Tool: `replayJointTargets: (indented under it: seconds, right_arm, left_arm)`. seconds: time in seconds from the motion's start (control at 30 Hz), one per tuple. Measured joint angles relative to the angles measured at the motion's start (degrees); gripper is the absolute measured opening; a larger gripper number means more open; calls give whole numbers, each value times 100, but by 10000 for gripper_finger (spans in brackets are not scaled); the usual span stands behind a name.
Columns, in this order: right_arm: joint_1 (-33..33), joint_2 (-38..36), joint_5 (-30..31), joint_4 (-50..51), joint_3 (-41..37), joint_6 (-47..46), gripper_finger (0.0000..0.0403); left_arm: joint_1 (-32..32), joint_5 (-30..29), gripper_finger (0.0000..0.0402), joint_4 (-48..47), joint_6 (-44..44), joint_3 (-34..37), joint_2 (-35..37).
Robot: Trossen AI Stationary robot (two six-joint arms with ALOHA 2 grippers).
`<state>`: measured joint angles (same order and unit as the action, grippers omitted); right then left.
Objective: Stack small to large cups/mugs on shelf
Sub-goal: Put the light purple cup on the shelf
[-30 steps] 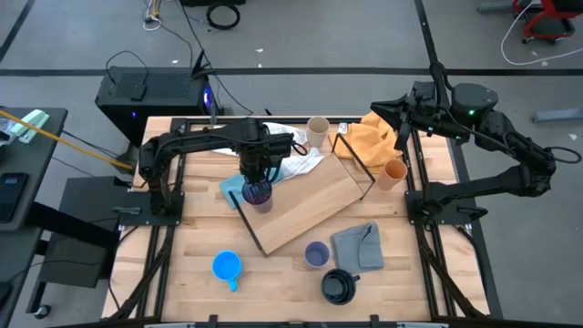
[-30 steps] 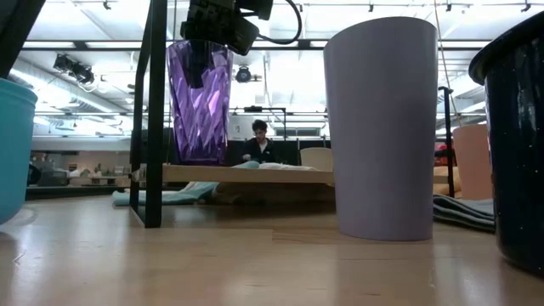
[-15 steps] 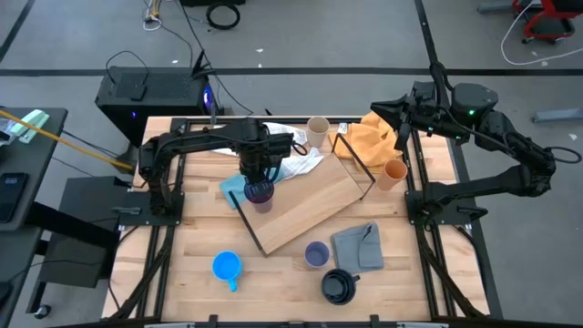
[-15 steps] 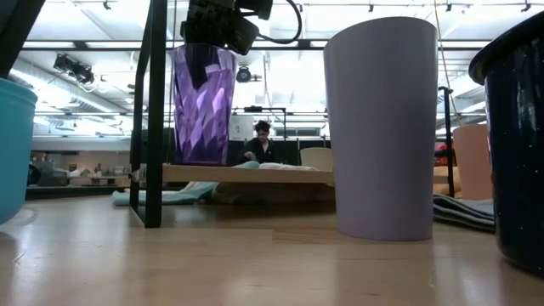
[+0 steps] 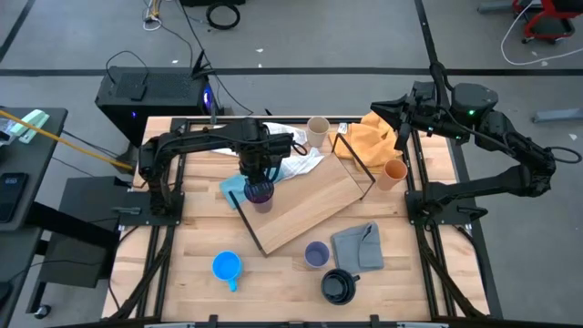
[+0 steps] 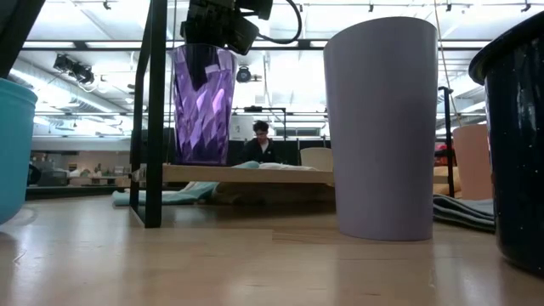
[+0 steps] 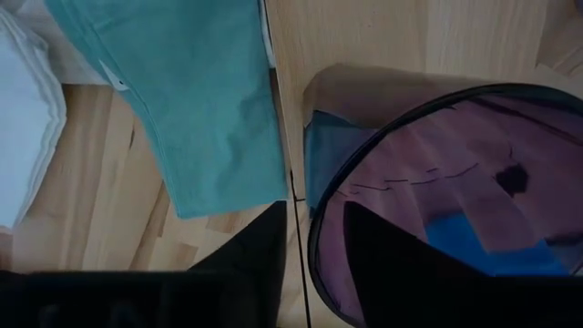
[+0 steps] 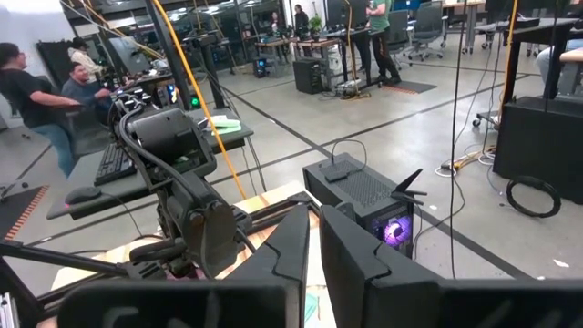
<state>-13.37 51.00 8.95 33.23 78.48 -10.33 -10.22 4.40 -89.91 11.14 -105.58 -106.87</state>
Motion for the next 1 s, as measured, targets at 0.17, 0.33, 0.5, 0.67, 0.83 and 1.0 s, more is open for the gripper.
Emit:
replayJointTargets:
  seconds: [0.17,0.33,0.5,0.67,0.83,1.0]
  right_arm:
    - [0,0,0,0,0,0,38]
    - [0,0,-2,37,0,0,38]
    - [0,0,-2,47,0,0,38]
    - [0,0,-2,46,0,0,38]
    - [0,0,-2,46,0,-1,38]
    - [0,0,-2,46,0,0,38]
  left_arm:
    - [0,0,144,-7,2,0,0]
    - [0,0,176,-7,4,0,0]
    - [0,70,208,-9,15,0,0]
    - [0,87,229,-9,20,0,0]
    - [-6,92,233,-17,20,-176,0]
    - [-95,94,228,-9,29,-571,0]
